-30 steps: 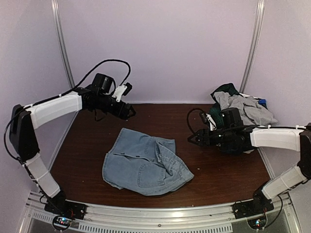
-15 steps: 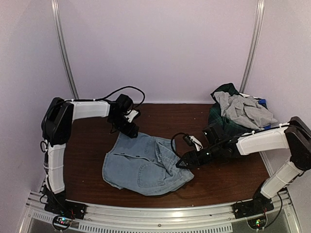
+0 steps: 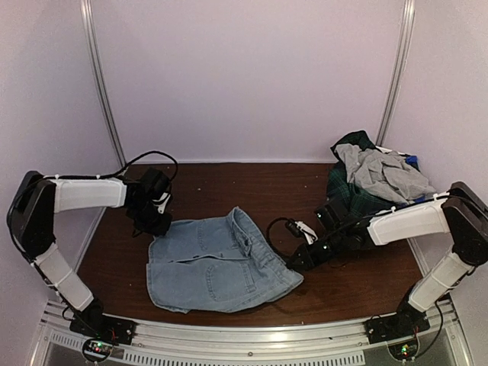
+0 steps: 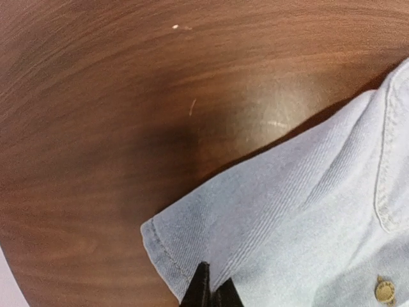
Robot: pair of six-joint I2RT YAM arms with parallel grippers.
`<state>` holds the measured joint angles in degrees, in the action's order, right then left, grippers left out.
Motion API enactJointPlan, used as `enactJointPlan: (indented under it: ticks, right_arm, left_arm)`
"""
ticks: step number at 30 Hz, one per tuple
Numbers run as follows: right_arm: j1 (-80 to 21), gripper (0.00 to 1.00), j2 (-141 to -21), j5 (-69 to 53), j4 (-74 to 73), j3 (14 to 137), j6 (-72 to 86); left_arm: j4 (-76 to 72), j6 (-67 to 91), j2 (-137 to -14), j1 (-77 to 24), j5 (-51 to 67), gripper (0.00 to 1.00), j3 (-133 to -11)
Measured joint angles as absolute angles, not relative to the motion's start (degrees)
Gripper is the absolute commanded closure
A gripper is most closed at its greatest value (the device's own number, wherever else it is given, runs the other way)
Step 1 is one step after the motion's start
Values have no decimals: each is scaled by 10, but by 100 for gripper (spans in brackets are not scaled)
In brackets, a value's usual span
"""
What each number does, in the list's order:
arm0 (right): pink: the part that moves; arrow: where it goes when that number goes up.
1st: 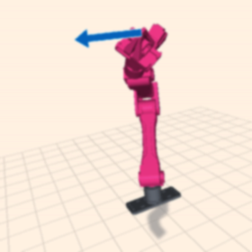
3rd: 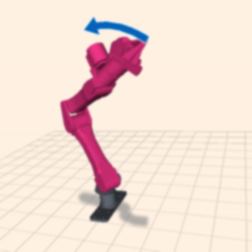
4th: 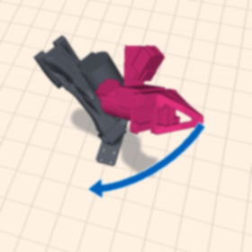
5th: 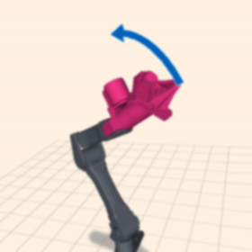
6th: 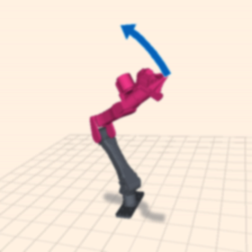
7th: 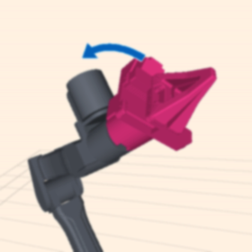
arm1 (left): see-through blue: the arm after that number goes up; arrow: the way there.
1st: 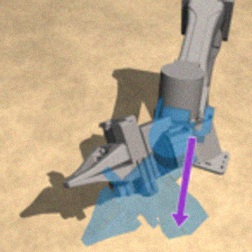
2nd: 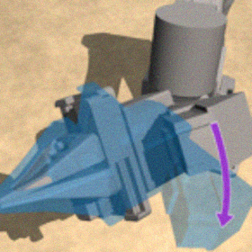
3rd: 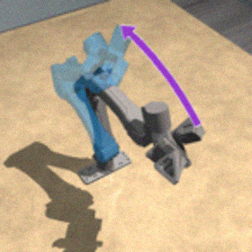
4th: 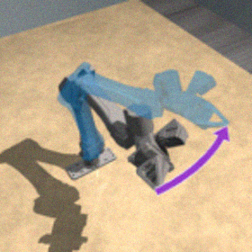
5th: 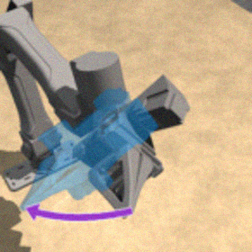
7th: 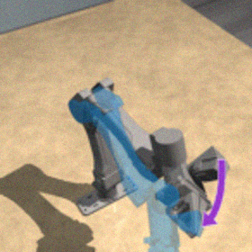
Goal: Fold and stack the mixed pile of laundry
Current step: Flatten out the crumpled shirt at the center of the board.
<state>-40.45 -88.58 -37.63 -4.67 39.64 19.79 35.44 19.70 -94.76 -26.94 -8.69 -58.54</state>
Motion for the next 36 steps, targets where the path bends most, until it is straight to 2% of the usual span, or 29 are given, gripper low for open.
enactJointPlan:
  ticks: [2, 3, 4, 6, 7, 8, 9, 10, 14, 17, 21, 24, 28, 29, 31, 33, 34, 36]
  right_arm:
    - [-391, 100, -886, -356, -54, 396, 199]
    - [-382, 100, -885, -345, -58, 396, 199]
    - [-375, 100, -884, -325, -67, 396, 199]
    - [-361, 100, -881, -309, -73, 397, 200]
    - [-355, 97, -878, -297, -80, 397, 199]
    - [-350, 83, -872, -287, -86, 397, 199]
    - [-347, 67, -866, -281, -91, 397, 199]
    - [-346, 56, -861, -280, -94, 397, 202]
    - [-346, 33, -814, -294, -92, 386, 205]
    - [-348, 26, -772, -319, -92, 366, 213]
    - [-359, 25, -744, -347, -97, 341, 219]
    - [-371, 24, -745, -359, -98, 326, 226]
    - [-384, 30, -776, -367, -92, 324, 229]
    - [-386, 36, -787, -369, -90, 324, 229]
    - [-394, 60, -811, -377, -84, 325, 227]
    - [-404, 89, -835, -389, -76, 328, 230]
    - [-408, 100, -845, -393, -74, 331, 228]
    - [-411, 100, -859, -396, -74, 340, 224]
  left_arm:
    - [359, 219, -893, -269, -93, 81, -550]
    - [363, 227, -866, -269, -93, 72, -533]
    - [367, 239, -842, -269, -93, 58, -517]
    - [379, 249, -811, -269, -95, 40, -502]
    - [382, 256, -802, -269, -95, 35, -498]
    - [384, 256, -794, -269, -94, 31, -498]
    - [384, 255, -789, -269, -92, 30, -499]
    - [383, 253, -787, -269, -88, 29, -503]
    - [363, 218, -812, -269, -40, 29, -559]
    - [342, 187, -886, -274, -1, 28, -647]
    - [313, 143, -1016, -286, 33, 26, -757]
    - [315, 119, -1083, -299, 41, 24, -773]
    - [323, 105, -1108, -307, 48, 25, -749]
    - [327, 103, -1108, -307, 48, 26, -741]
    - [329, 102, -1108, -307, 47, 34, -729]
    - [328, 103, -1107, -307, 44, 51, -714]
    - [322, 106, -1103, -307, 38, 61, -706]
    - [310, 117, -1089, -306, 32, 83, -683]
